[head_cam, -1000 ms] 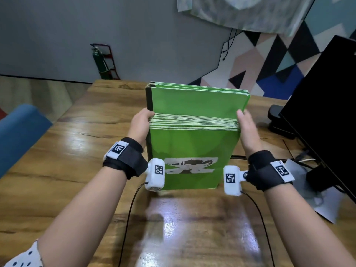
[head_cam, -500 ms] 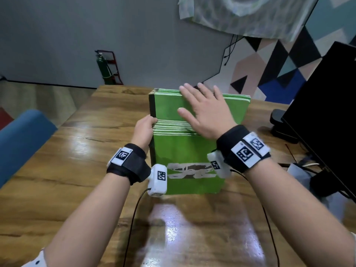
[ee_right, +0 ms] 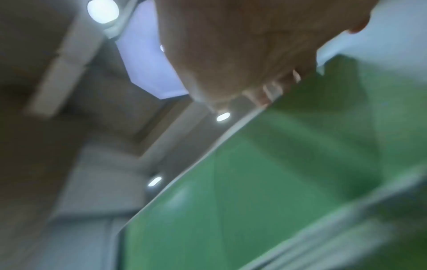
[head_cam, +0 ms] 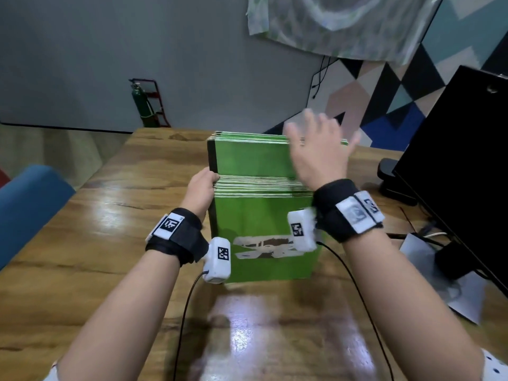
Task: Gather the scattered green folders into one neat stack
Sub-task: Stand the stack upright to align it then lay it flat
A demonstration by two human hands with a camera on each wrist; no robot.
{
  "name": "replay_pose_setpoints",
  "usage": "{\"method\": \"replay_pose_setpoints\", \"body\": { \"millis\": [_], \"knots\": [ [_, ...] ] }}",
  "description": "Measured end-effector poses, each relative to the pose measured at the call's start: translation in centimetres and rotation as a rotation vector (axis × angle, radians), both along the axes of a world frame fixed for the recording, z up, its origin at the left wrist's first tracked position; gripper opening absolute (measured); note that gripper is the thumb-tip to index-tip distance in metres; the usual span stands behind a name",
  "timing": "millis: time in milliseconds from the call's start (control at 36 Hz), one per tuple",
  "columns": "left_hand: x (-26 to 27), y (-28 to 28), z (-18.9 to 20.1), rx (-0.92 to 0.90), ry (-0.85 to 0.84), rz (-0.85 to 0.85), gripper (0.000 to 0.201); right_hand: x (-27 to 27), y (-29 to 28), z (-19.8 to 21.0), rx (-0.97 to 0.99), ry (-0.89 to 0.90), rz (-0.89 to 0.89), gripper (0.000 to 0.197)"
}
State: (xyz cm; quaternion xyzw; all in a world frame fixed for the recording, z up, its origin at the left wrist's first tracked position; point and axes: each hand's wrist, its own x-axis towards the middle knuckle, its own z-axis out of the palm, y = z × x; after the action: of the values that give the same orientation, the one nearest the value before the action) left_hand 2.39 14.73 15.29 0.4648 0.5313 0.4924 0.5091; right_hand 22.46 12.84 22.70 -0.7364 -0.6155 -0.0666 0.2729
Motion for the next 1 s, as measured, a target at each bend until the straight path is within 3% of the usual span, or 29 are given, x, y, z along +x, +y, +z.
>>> {"method": "replay_pose_setpoints", "body": {
  "millis": [83, 167, 250, 306, 389, 444, 500, 555, 694, 778, 861, 917, 944, 1000],
  "knots": [
    [0.0, 0.2, -0.4, -0.004, -0.035, 0.022, 0.018, 4.7, -0.2, -0.8, 0.051, 0.483, -0.123, 0.059],
    [0.4, -0.1, -0.1, -0.019, -0.071, 0.055, 0.015, 8.8, -0.5, -3.6, 0.018, 1.08, -0.024, 0.074],
    [0.5, -0.2, -0.4, -0.039, -0.124, 0.044, 0.027, 8.8, -1.7, -7.2, -0.211, 1.359, 0.083, 0.1],
    [0.5, -0.3, -0.4, -0.023, -0.15, 0.004, 0.03, 7.3, -2.5, -8.6, -0.267, 1.406, 0.181, 0.105],
    [0.3, -0.4, -0.4, -0.024, -0.274, -0.024, 0.032, 5.9, -3.2, -8.9, -0.161, 1.516, 0.197, 0.081],
    [0.2, -0.8, 0.0, -0.023, -0.349, -0.057, 0.043, 5.8, -3.4, -8.7, -0.144, 1.566, 0.236, 0.083],
    [0.2, -1.1, 0.2, -0.005, -0.372, -0.109, 0.046, 5.6, -3.6, -8.4, -0.115, 1.583, 0.25, 0.071],
    [0.3, -1.7, 0.6, -0.005, -0.369, -0.118, 0.044, 4.9, -3.9, -8.2, -0.113, 1.57, 0.232, 0.058],
    [0.6, -2.2, -0.2, 0.021, -0.395, -0.066, 0.048, 6.8, -0.6, -13.3, -0.066, 1.531, 0.211, 0.081],
    [0.4, -2.4, -0.5, 0.026, -0.378, -0.035, 0.056, 5.9, -0.8, -12.8, 0.006, 1.519, 0.145, 0.084],
    [0.4, -2.4, -0.9, 0.047, -0.328, -0.048, 0.067, 4.4, -2.0, -10.8, 0.049, 1.466, 0.092, 0.07],
    [0.4, -2.4, -1.3, 0.019, -0.298, -0.045, 0.078, 3.8, -2.4, -9.8, 0.048, 1.424, 0.082, 0.047],
    [0.6, -2.4, -1.3, 0.015, -0.287, -0.026, 0.077, 3.8, -2.4, -9.7, 0.07, 1.405, 0.077, 0.04],
    [0.7, -2.2, -1.3, 0.007, -0.245, -0.024, 0.059, 3.9, -2.2, -9.6, 0.123, 1.384, 0.066, 0.05]
  ]
}}
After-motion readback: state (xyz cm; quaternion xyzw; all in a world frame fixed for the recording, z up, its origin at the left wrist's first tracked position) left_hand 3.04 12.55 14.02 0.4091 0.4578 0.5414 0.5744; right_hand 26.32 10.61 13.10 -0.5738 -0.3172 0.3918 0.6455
